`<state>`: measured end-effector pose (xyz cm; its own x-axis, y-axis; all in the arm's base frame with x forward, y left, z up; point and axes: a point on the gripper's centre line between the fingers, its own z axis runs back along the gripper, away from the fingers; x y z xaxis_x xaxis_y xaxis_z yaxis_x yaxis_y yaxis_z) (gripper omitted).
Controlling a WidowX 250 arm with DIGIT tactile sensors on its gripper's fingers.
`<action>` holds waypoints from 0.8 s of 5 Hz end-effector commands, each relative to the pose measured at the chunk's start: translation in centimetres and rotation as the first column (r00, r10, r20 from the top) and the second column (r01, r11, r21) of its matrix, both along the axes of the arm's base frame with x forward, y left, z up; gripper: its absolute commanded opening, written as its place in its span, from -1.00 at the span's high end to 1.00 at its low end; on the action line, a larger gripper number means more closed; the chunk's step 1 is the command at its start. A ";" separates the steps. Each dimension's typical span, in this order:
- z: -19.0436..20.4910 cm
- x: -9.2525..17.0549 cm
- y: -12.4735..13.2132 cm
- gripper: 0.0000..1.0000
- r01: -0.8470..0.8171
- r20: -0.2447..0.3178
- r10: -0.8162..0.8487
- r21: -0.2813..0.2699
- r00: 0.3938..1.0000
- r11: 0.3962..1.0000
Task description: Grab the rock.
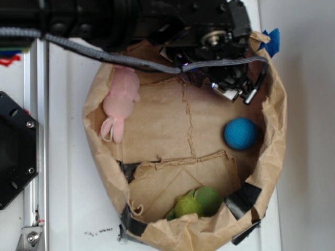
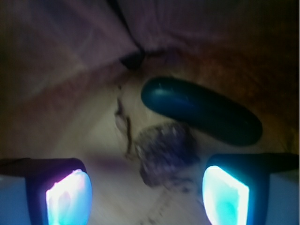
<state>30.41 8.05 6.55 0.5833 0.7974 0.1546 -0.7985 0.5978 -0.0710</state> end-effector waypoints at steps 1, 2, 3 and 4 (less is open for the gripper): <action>0.0 2.7 2.9 -1.00 0.000 0.007 0.000 0.043 1.000 0.999; -1.1 3.1 3.2 -1.00 0.011 -0.032 -0.010 0.042 0.999 0.999; -0.9 3.1 3.0 1.00 0.043 -0.035 -0.042 0.034 0.999 0.999; -0.4 3.3 2.9 1.00 0.053 -0.023 -0.053 0.026 0.998 0.998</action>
